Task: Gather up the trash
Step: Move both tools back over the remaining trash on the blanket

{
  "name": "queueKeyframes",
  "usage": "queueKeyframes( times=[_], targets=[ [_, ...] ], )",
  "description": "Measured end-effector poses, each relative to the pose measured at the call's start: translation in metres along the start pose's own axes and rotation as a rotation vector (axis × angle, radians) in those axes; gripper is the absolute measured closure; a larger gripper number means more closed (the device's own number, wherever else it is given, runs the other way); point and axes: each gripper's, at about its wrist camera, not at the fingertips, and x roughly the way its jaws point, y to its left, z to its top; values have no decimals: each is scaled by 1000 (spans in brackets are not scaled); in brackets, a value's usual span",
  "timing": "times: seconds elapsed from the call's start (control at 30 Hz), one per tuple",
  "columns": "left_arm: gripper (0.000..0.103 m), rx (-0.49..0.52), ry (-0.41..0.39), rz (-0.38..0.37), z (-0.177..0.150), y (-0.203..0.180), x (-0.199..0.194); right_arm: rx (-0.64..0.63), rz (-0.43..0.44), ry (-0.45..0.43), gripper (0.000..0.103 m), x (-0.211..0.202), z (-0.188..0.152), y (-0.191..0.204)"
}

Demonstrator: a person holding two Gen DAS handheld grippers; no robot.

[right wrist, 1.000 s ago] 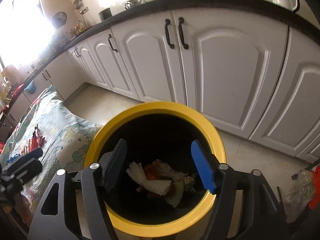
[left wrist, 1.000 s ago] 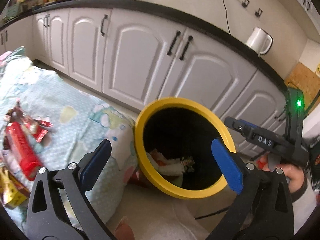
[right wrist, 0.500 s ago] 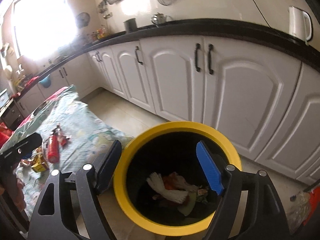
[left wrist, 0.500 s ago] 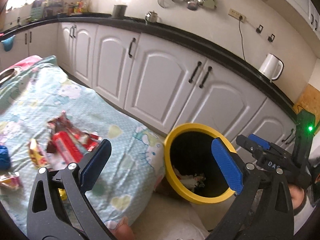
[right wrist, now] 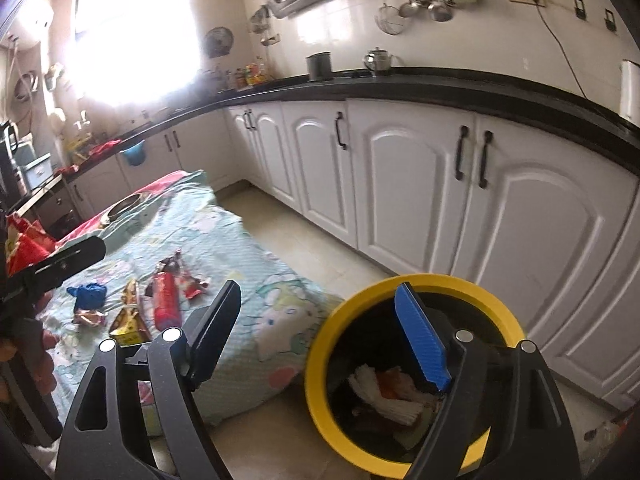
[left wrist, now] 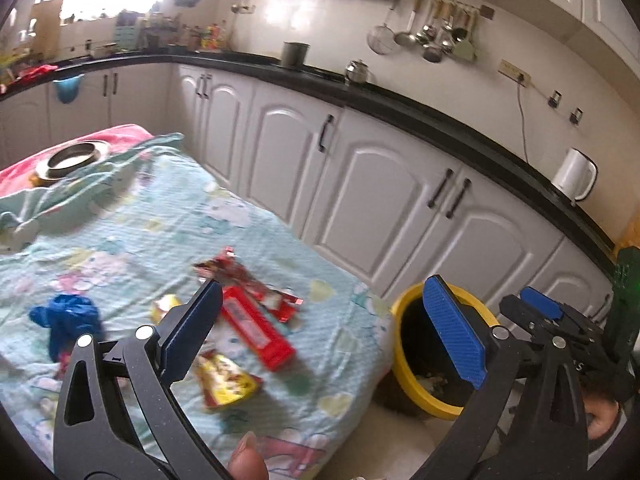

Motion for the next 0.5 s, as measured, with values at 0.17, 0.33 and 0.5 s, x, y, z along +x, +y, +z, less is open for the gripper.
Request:
queueKeyframes(
  times=[0.17, 0.33, 0.5],
  targets=[
    [11, -20, -23, 49, 0, 22, -11, -34, 33, 6, 26, 5, 3, 22],
    [11, -44, -32, 87, -2, 39, -19, -65, 71, 8, 26, 10, 4, 43],
    [11, -54, -42, 114, -5, 52, -25, -91, 111, 21, 26, 17, 7, 64]
  ],
)
